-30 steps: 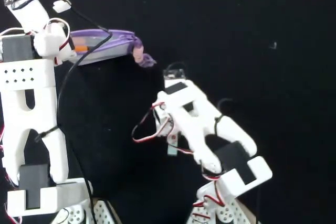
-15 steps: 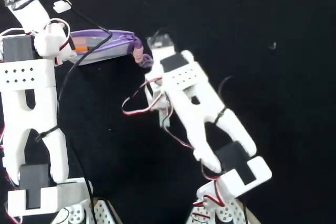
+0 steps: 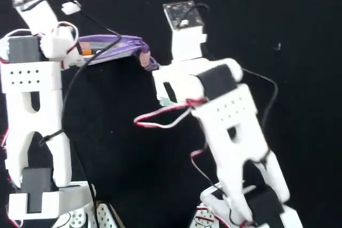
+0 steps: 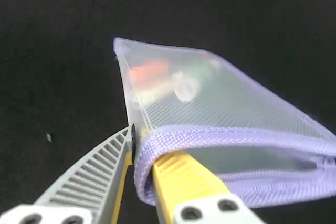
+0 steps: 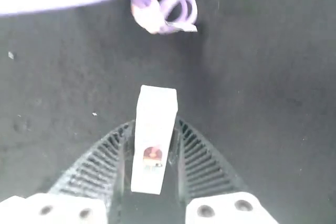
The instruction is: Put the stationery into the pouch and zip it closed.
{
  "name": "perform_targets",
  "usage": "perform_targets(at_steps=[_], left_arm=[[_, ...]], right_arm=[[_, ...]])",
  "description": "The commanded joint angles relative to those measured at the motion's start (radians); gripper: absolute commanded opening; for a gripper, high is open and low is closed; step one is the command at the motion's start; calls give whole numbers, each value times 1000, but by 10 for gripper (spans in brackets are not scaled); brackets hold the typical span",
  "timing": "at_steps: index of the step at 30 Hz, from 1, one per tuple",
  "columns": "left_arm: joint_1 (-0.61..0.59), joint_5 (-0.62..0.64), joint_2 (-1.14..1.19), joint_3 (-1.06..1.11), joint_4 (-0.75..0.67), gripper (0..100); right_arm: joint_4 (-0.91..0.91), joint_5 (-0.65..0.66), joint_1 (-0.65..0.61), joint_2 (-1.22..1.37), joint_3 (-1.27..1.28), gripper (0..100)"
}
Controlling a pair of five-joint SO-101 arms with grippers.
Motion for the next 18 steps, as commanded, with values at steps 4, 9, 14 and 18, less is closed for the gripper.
perform_targets(at_steps=[4,9,14,18], left_arm=[[88,3,-28,-153,107,29],[127,3,-28,-268,192,29],[168,26,-28,-294,204,29],[185,28,-20,-257,204,29]], right_arm=[[-80,8,-3,-165,-51,11],[-187,8,-5,-232,-31,11],[-388,8,-6,-320,137,11],[-618,8,-8,-438,338,11]])
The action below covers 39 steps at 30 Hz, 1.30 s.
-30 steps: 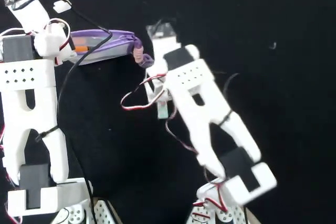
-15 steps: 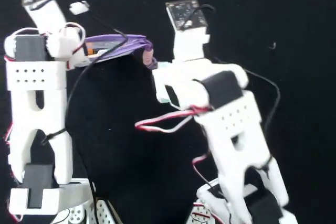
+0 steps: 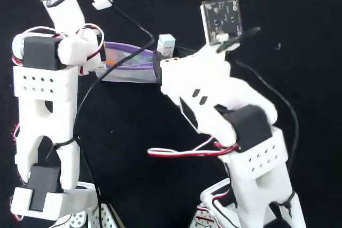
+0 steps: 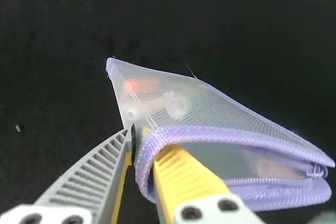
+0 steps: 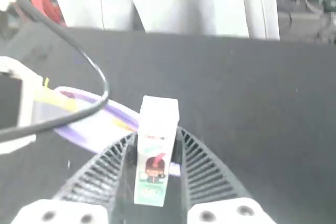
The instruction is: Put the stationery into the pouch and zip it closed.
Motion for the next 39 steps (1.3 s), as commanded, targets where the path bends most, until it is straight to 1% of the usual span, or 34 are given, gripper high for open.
perform_targets(at_steps=[1,4,8,10,11,16,19,29,36,39], left_arm=[[15,15,-21,-28,5,29],[10,14,-21,-18,3,29],[8,14,-20,-16,3,29],[8,14,-20,-16,3,29],[8,14,-20,-16,3,29],[13,14,-20,18,-9,29],[12,14,-23,41,-28,29],[7,14,-20,48,-28,29],[7,12,-20,48,-28,29],[7,12,-20,48,-28,29]], right_arm=[[-242,8,-8,-131,159,11],[-465,8,-9,-226,341,11],[-806,6,-9,-321,584,11],[-930,6,-20,-349,671,11],[-964,6,-40,-355,700,11],[-1039,6,-157,-355,768,11],[-1097,6,-181,-351,792,11],[-1316,6,-143,-173,823,11],[-1323,6,-57,-107,825,11],[-1321,6,-54,-73,845,11]])
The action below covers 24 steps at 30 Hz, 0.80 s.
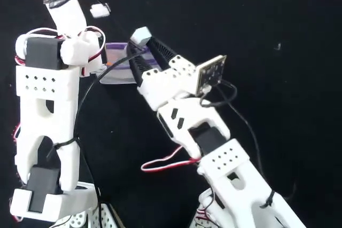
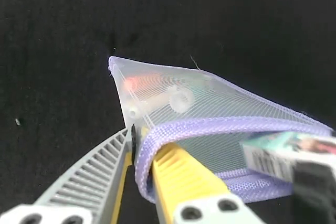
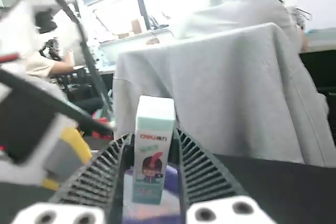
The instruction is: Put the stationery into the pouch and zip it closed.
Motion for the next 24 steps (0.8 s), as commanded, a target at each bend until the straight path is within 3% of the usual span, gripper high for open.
perform_targets(at_steps=[1,6,13,19,24], left_arm=[[8,9,-18,-5,-21,29],[8,8,-18,-5,-21,29],[8,8,-18,-5,-21,29],[7,6,-18,-5,-21,29],[7,6,-18,-5,-21,29]], right_arm=[[-26,6,23,28,25,12],[-26,6,28,50,56,54],[91,21,-3,47,51,359],[166,144,-35,30,-10,386],[227,198,-3,-134,-4,386]])
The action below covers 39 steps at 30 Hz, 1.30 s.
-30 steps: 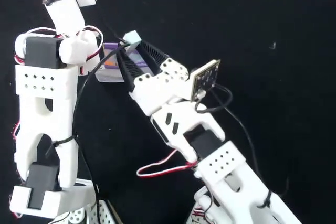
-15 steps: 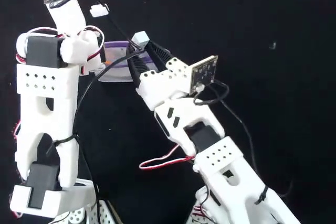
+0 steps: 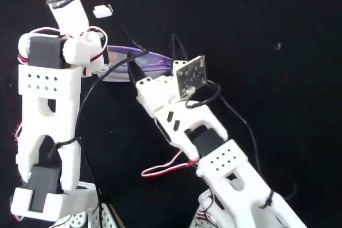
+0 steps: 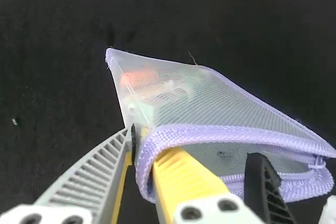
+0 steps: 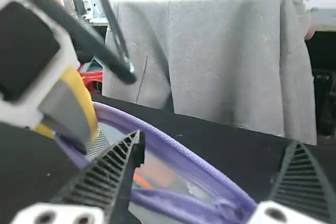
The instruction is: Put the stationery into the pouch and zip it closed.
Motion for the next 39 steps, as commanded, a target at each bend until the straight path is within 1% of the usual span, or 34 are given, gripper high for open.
perform_targets(at_steps=[1,4,10,11,13,16,19,22,29,32,39], left_arm=[[-2,5,-18,-7,-20,29],[-33,5,-18,-5,-29,29],[-82,5,-18,48,-83,29],[-85,5,-18,50,-84,29],[-93,5,-18,48,-84,29],[-93,5,-18,44,-83,29],[-93,5,-18,45,-83,29],[-93,5,-18,47,-83,29],[-93,5,-18,47,-83,29],[-93,5,-18,47,-83,29],[-93,5,-18,47,-83,29]], right_arm=[[92,34,32,-145,-16,386],[229,31,77,-312,-18,386],[549,38,219,-659,-31,385],[595,55,224,-694,-36,385],[667,130,221,-737,-38,385],[743,219,176,-727,-31,384],[784,241,130,-664,-15,384],[732,245,89,-573,31,384],[459,249,87,-363,171,384],[364,249,86,-351,225,384],[258,245,86,-343,254,384]])
